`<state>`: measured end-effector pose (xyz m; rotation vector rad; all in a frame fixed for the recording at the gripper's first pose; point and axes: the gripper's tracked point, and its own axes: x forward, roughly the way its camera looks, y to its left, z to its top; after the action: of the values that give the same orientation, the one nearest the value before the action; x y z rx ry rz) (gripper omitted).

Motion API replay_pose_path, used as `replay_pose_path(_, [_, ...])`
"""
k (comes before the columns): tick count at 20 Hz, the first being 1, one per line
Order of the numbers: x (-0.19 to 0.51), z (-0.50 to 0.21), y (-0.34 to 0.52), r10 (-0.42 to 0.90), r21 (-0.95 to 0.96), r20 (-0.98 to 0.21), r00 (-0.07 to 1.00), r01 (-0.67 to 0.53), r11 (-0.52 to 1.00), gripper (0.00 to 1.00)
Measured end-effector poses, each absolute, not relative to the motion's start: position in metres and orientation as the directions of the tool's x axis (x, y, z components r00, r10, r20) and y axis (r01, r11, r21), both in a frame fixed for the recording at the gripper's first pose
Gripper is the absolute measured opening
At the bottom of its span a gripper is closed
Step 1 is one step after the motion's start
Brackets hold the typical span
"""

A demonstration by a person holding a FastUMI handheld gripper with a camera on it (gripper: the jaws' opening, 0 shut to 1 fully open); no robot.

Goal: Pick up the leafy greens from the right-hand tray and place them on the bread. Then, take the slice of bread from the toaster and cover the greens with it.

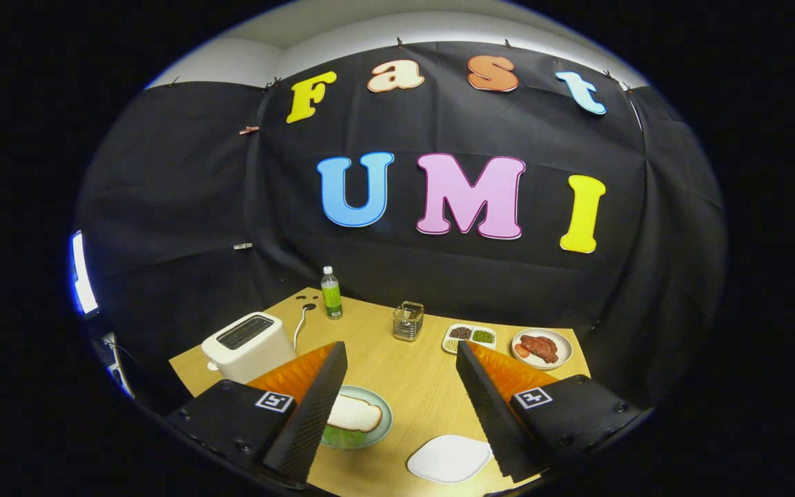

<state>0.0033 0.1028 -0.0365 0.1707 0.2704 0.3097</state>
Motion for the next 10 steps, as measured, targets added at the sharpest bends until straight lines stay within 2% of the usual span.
replay_pose_path(10, [-0.026, -0.034, 0.04, 0.202, 0.183, -0.209, 0.957, -0.164, 0.969, 0.98])
